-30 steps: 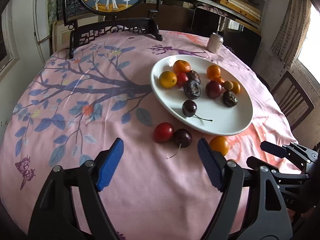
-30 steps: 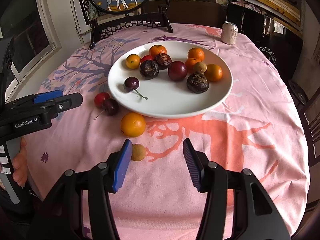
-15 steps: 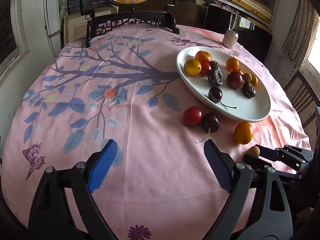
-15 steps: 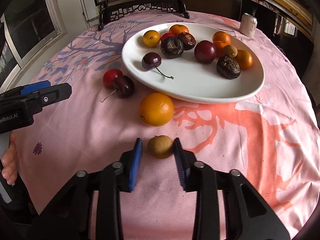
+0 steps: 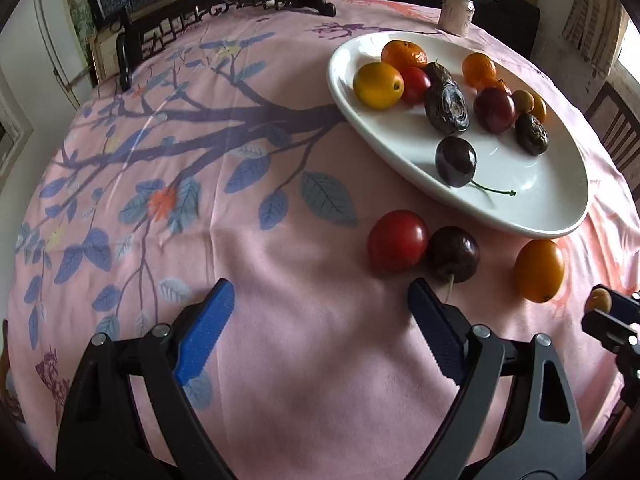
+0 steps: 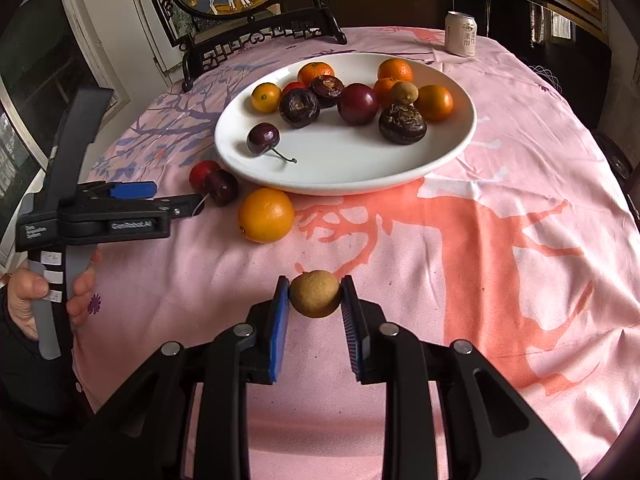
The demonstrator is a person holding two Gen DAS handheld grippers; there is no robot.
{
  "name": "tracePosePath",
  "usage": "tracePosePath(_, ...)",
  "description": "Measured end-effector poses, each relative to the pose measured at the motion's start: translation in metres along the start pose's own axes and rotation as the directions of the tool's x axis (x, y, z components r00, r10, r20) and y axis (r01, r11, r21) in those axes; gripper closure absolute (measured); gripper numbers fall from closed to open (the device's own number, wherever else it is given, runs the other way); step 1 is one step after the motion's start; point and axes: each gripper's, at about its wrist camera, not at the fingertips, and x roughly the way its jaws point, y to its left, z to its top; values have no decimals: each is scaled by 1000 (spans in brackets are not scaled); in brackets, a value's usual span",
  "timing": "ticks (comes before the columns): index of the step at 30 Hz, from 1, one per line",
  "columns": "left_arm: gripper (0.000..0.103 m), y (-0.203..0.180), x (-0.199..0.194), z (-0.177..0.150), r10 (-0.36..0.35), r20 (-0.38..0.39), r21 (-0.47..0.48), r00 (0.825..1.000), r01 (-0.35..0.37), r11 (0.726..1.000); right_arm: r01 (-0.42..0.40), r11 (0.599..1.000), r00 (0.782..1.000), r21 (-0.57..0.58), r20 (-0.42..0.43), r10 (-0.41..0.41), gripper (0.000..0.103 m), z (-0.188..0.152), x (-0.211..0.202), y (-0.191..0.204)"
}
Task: Organize fruits
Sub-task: 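Grasp another small tan fruit with the right tool while the left tool grasps a red tomato, then carry the tan fruit and tomato onto the plate and open both tools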
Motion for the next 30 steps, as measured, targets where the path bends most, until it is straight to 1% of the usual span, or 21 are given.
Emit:
tracePosePath(2, 14, -8, 3, 6, -18, 5, 25, 1000, 18, 1000, -4, 1000, 1000, 18, 7, 4, 77, -1, -3, -5)
tracePosePath(4, 16, -14, 8, 11, -38, 28, 44, 999, 37, 998, -4, 999, 1000, 36, 9, 4, 77, -1, -4, -10)
tracePosePath(6, 16, -12, 9, 14, -57, 39, 53, 998, 55, 997, -6, 999, 1000, 48, 8, 6, 77, -1, -5, -13)
tracePosePath(7, 19, -10, 9, 14, -70, 43, 48, 997, 68, 997, -7, 999, 1000, 51, 8, 6, 77, -2, -5, -14)
tracePosePath(8, 25, -10, 7, 13, -68, 65, 52, 996, 65, 997, -8, 999, 1000, 52, 8, 8, 77, -2, -5, -14)
tracePosePath(9, 53, -12, 4, 12, -84, 83, 65, 993, 78, 995, -11, 999, 1000, 53, 8, 11, 77, -2, -6, -14)
tracePosePath(10, 75, -15, 2, 12, -112, 85, 79, 990, 105, 991, -14, 999, 1000, 53, 8, 14, 77, -2, -6, -13)
tracePosePath(13, 75, -21, 0, 12, -121, 86, 101, 989, 112, 988, -14, 999, 1000, 45, 9, 14, 77, -2, -8, -9)
tracePosePath(16, 75, -20, -8, 7, -152, 86, 81, 985, 145, 986, -11, 999, 1000, 36, 15, 10, 77, -1, -11, -4)
tracePosePath(18, 75, -19, -21, 1, -163, 109, 62, 981, 157, 986, -7, 999, 1000, 34, 20, 7, 77, 0, -13, -3)
tracePosePath(21, 76, -17, -45, -9, -211, 138, 21, 968, 210, 977, -3, 1000, 1000, 31, 24, 3, 77, 3, -13, -2)
tracePosePath(23, 76, -19, -59, -16, -228, 150, 12, 962, 229, 973, -1, 1000, 1000, 30, 24, 1, 77, 4, -14, -2)
tracePosePath(27, 76, -30, -78, -23, -262, 161, 31, 952, 260, 965, -1, 1000, 1000, 28, 31, 0, 77, 7, -15, -2)
tracePosePath(30, 76, -38, -86, -23, -268, 168, 47, 949, 264, 963, 2, 1000, 999, 26, 34, -3, 77, 8, -16, -1)
